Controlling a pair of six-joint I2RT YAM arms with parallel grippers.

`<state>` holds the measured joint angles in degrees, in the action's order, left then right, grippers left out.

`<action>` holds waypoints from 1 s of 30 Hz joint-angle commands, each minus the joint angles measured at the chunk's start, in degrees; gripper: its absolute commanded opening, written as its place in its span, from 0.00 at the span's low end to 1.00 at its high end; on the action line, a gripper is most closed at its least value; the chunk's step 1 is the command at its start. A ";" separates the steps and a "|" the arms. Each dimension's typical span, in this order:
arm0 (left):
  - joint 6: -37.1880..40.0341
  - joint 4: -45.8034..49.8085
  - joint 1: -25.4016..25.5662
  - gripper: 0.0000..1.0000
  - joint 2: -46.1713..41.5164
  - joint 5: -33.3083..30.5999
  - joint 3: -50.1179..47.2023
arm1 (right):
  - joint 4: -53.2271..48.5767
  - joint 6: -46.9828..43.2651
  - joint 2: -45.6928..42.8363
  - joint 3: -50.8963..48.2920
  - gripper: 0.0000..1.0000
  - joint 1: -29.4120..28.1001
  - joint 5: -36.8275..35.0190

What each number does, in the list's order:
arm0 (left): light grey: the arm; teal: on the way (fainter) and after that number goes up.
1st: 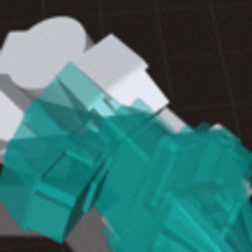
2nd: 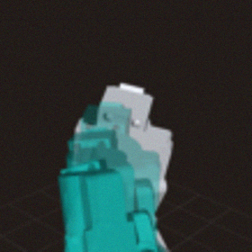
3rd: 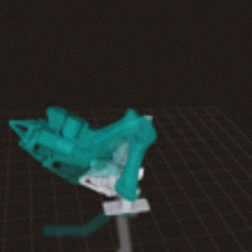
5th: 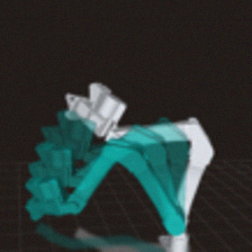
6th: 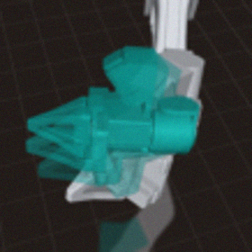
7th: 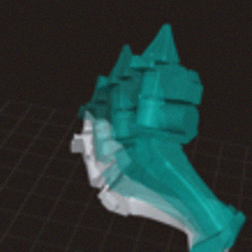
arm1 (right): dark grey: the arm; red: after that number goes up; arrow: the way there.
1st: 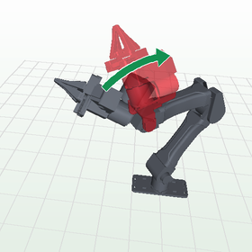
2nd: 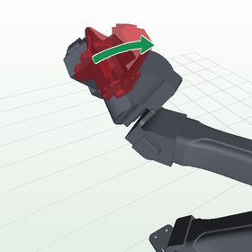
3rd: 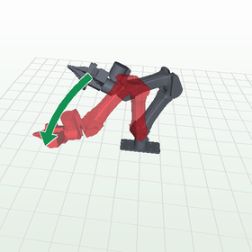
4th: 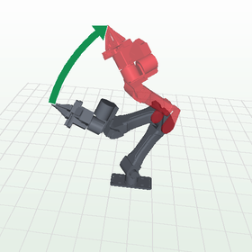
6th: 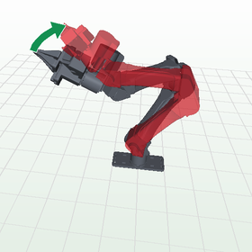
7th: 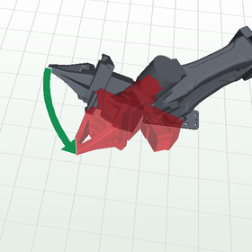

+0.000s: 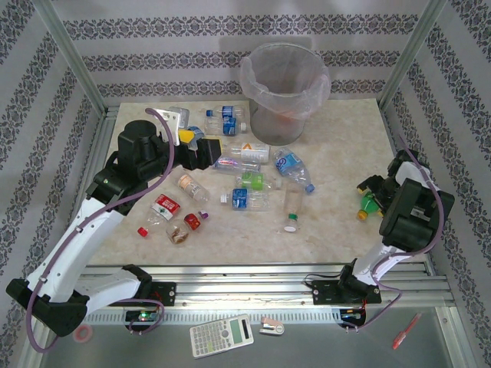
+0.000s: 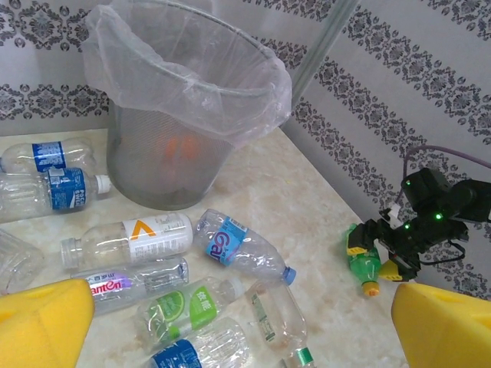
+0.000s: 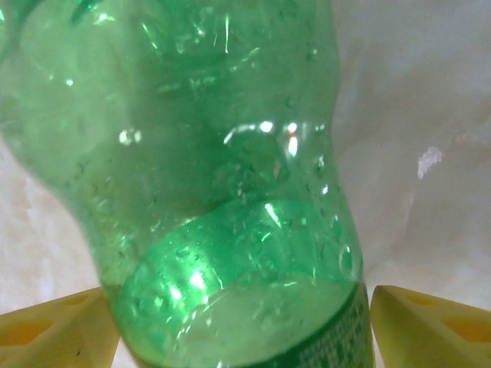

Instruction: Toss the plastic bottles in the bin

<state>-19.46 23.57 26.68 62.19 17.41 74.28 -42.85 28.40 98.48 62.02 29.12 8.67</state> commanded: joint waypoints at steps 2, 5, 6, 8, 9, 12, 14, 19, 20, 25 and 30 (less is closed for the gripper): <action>1.81 0.86 0.79 1.00 -1.21 2.76 1.11 | 0.73 -0.81 2.28 1.35 0.79 -0.15 1.17; 1.81 0.78 0.79 1.00 -1.22 4.14 1.04 | 0.99 -0.57 2.94 1.36 0.78 -0.38 1.17; 1.87 0.98 0.71 1.00 -1.13 4.29 1.07 | 1.07 -0.62 3.11 1.35 0.77 -0.51 1.20; 1.96 1.21 0.79 1.00 -1.05 5.00 1.06 | 1.35 -0.23 3.21 1.34 0.75 -0.70 2.03; 2.02 1.30 0.75 1.00 -1.02 5.65 1.09 | 1.59 -0.15 3.34 1.26 0.73 -0.73 3.05; 2.19 1.73 0.71 1.00 -0.95 7.62 1.22 | 1.54 0.31 3.56 1.36 0.70 -1.08 3.33; 2.40 2.24 0.73 1.00 -0.85 9.39 1.44 | 1.81 0.42 3.70 1.18 0.68 -1.19 3.46; 2.90 4.97 0.74 1.00 -0.05 16.21 2.03 | 1.86 0.41 3.74 0.92 0.63 -1.37 3.59; 2.73 5.52 0.75 1.00 0.13 17.41 2.01 | 1.82 0.46 3.66 0.91 0.62 -1.42 3.63; 2.33 7.22 0.75 1.00 0.71 19.26 1.20 | 2.30 0.63 3.48 0.52 0.57 -2.10 4.18; 2.23 5.87 0.82 1.00 -0.19 18.32 0.34 | 2.68 1.45 2.83 0.16 0.52 -3.08 4.94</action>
<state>-18.00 29.39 26.70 62.87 34.52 74.39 -40.36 28.73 101.10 62.13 27.05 12.45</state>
